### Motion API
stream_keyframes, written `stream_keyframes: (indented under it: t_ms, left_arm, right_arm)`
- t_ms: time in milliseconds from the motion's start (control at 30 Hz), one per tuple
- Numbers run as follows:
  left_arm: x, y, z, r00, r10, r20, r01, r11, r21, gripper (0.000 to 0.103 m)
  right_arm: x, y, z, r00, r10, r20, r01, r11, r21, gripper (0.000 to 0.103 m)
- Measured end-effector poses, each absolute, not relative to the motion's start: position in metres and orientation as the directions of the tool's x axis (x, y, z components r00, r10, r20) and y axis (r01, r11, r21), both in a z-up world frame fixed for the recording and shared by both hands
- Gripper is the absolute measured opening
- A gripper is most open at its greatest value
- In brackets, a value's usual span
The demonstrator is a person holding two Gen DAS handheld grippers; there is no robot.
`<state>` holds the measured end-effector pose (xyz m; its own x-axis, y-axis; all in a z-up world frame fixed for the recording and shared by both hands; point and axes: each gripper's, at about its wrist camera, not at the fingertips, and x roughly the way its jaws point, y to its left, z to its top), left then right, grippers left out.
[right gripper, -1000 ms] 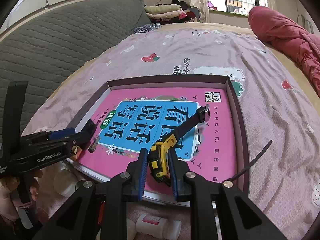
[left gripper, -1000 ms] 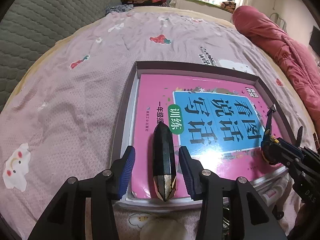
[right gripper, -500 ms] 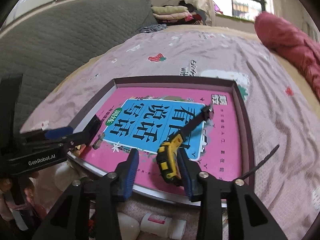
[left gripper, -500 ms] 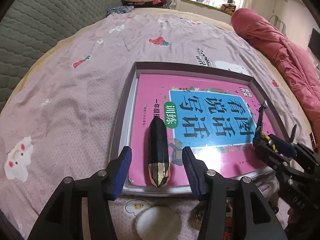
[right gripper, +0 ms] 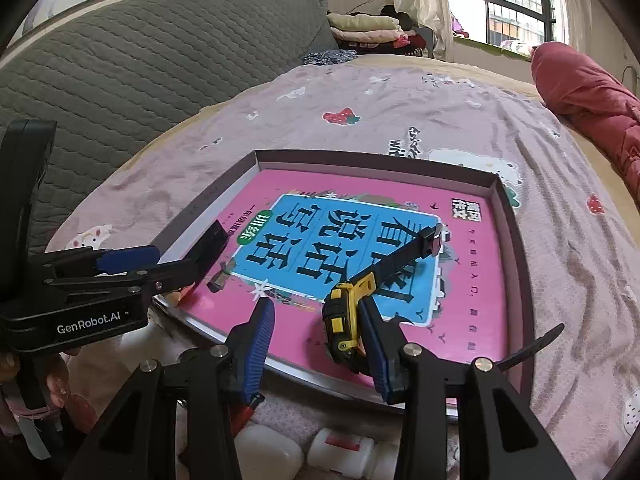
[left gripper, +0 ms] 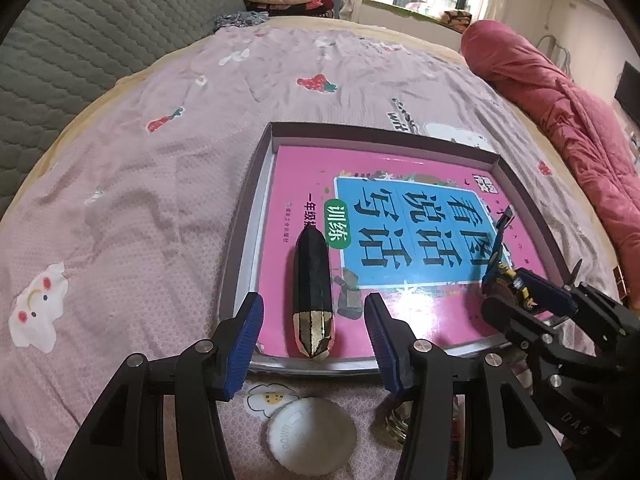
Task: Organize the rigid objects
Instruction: 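Open left gripper to release lipstick while right gripper lowers and releases watch in tray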
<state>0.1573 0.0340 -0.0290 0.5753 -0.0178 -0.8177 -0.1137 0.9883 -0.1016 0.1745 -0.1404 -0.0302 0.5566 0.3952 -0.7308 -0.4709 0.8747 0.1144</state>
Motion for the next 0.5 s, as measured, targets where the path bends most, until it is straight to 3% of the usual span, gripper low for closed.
stream_keyframes:
  t_ms: [500]
  left_arm:
    - [0.152, 0.044, -0.019, 0.601, -0.004, -0.799, -0.127, 0.987, -0.1, 0.055]
  right_arm:
    - [0.171, -0.139, -0.015, 0.615, 0.394, -0.683, -0.462, 0.882, 0.092, 0.043]
